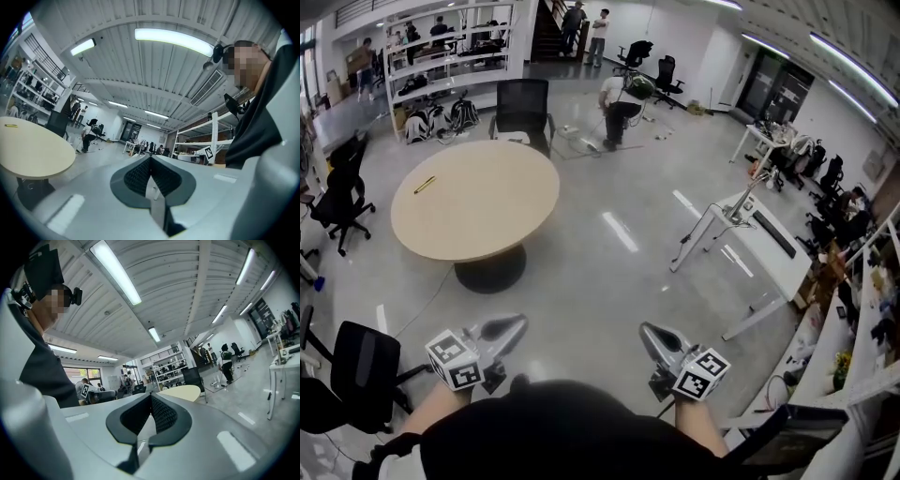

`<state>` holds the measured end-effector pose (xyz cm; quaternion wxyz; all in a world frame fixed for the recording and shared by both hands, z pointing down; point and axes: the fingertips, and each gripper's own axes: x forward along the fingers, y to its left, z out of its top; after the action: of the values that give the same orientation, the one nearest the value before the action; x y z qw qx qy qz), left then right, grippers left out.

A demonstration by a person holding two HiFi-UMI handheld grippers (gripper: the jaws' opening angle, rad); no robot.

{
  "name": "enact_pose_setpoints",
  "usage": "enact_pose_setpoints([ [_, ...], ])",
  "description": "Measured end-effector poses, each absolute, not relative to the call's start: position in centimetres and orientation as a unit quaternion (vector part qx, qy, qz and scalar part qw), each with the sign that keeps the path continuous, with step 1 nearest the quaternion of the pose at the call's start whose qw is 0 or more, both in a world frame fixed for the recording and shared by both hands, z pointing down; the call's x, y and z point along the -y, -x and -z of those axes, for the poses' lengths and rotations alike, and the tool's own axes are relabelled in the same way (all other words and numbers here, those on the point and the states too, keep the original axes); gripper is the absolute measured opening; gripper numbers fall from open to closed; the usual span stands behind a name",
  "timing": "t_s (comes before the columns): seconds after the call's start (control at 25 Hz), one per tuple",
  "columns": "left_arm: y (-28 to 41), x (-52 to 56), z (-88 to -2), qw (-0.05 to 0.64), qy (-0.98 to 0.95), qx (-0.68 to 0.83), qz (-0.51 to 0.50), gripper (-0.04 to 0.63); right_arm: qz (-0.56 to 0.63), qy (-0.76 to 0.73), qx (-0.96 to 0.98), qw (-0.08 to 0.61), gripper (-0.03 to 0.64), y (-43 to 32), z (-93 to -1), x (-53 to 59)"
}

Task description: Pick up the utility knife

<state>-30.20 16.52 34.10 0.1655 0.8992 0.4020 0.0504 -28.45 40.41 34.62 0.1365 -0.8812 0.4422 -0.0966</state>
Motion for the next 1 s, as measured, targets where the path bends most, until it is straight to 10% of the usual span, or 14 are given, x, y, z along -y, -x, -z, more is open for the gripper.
enact_pose_setpoints([
  [1.0, -3.8, -6.2, -34.9, 0.183, -0.856, -0.481, -0.043, 0.0, 0.09, 0.919, -0.368, 0.104, 0.014, -0.8, -32.9, -29.4],
])
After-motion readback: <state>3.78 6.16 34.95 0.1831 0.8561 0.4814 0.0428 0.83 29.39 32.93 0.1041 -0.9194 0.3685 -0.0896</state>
